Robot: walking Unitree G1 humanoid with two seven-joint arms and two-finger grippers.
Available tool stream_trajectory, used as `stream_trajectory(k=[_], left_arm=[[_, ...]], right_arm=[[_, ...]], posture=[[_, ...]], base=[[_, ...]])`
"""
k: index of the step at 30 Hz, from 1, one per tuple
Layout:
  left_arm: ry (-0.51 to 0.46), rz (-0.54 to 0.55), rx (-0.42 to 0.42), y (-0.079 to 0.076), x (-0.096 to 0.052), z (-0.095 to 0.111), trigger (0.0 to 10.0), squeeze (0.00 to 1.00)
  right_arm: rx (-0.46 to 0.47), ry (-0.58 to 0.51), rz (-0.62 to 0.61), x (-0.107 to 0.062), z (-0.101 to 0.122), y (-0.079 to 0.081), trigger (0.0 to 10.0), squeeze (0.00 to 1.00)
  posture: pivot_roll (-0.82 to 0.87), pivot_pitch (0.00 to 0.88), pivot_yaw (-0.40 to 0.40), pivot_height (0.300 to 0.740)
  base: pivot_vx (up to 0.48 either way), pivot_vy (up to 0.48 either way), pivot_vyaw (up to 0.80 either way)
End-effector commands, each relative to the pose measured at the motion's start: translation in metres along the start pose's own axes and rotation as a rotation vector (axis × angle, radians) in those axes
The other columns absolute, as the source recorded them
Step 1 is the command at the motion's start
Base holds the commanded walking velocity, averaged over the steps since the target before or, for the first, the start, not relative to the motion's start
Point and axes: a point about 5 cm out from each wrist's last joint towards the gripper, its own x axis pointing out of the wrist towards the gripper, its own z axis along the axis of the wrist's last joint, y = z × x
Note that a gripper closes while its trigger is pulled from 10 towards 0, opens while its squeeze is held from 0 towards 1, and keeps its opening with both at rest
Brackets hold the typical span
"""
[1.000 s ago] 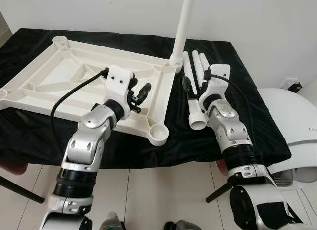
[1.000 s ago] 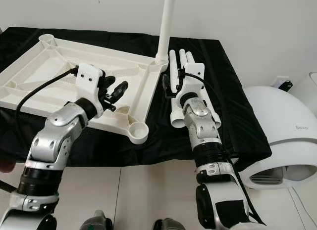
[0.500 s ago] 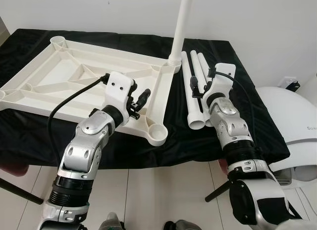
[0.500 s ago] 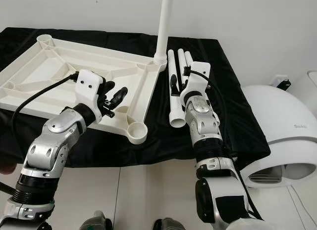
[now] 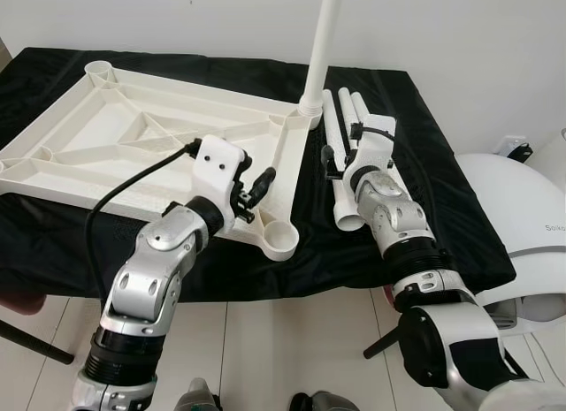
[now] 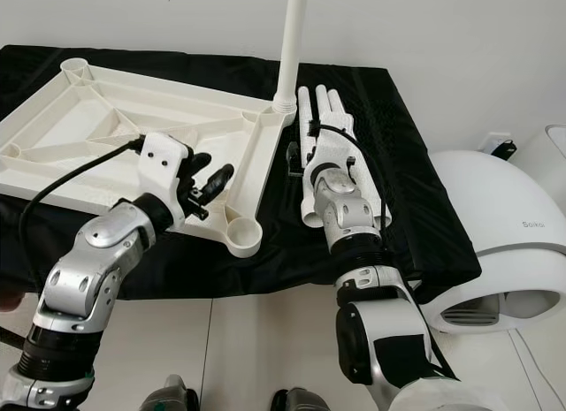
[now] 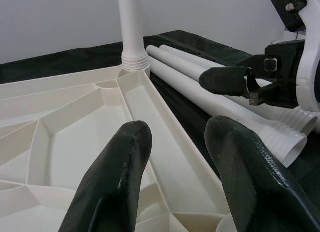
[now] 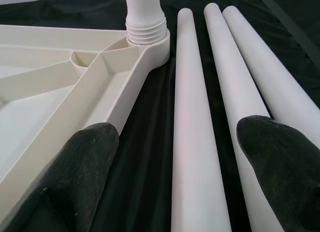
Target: Building children table
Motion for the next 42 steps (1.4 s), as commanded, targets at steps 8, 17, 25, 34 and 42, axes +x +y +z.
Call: stream_trajectory(k=[8, 17, 25, 34, 42], left_arm=[[0.025, -0.038, -0.027, -0.013, -0.006, -0.003, 10.0, 0.00], [0.041, -0.045, -0.048, -0.018, -0.012, -0.004, 10.0, 0.00], [0.056, -0.050, -0.065, -0.022, -0.015, -0.005, 10.0, 0.00], [0.056, -0.045, -0.083, -0.023, -0.015, -0.003, 10.0, 0.00], [0.050, -0.035, -0.095, -0.022, -0.014, -0.001, 10.0, 0.00]], right_arm=[[0.018, 0.085, -0.027, 0.000, -0.014, 0.003, 10.0, 0.00], [0.056, 0.148, -0.043, -0.005, -0.026, 0.005, 10.0, 0.00], [0.098, 0.246, -0.062, -0.010, -0.037, 0.005, 10.0, 0.00], [0.150, 0.369, -0.073, -0.012, -0.039, 0.006, 10.0, 0.00], [0.192, 0.457, -0.088, -0.008, -0.029, 0.006, 10.0, 0.00]], posture=[[0.06, 0.098, -0.068, 0.740], [0.06, 0.127, -0.064, 0.740], [0.06, 0.144, -0.062, 0.740], [0.05, 0.150, -0.061, 0.740], [0.05, 0.160, -0.061, 0.740]], base=[[0.000, 0.000, 0.00], [0.000, 0.000, 0.00], [0.000, 0.000, 0.00], [0.000, 0.000, 0.00], [0.000, 0.000, 0.00]])
